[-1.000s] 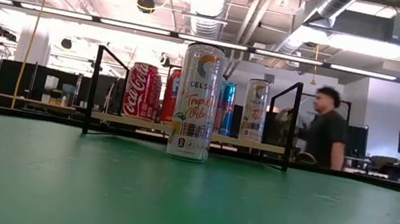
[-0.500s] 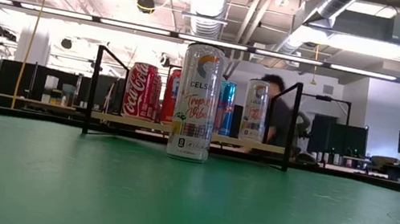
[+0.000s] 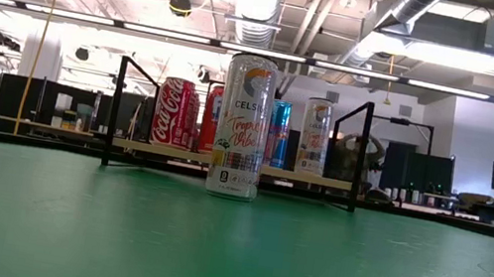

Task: Place canned beverage on shelf
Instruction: Put the blue soda can on the shelf aligned with the other blue soda can

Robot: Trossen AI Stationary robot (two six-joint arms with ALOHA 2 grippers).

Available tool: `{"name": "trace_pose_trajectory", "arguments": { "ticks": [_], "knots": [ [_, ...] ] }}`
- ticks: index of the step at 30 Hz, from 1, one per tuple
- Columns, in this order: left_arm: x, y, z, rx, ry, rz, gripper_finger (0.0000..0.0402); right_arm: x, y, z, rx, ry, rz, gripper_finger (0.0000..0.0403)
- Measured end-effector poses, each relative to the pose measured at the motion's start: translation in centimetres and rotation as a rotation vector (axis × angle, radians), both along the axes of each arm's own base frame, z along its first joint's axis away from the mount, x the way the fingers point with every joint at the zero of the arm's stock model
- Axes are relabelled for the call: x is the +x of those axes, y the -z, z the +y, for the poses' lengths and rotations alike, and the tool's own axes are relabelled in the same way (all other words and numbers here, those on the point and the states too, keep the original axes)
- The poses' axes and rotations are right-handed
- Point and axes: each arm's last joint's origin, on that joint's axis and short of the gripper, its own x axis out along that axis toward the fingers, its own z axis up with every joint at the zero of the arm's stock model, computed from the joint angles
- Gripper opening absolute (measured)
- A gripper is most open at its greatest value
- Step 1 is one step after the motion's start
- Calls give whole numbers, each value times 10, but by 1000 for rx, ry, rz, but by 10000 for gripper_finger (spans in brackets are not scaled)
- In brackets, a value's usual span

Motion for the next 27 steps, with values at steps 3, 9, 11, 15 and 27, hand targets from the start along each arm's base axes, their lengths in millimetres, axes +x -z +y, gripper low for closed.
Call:
{"name": "trace_pose_trajectory", "arguments": {
  "ticks": [3, 9, 11, 15, 27],
  "knots": [
    [3, 1, 1, -10, -3, 10, 10, 2, 12, 1, -14, 1, 19, 305],
    [12, 6, 2, -34, -7, 49, 10, 11, 35, 3, 24, -51, 47, 390],
    [14, 7, 2, -38, -4, 62, 10, 12, 44, 4, 22, -60, 48, 395],
    [15, 8, 2, -46, -6, 63, 10, 16, 64, 8, 45, -72, 47, 390],
    [15, 8, 2, -46, -6, 62, 10, 21, 102, 13, 98, -75, 24, 399]
  ]
}}
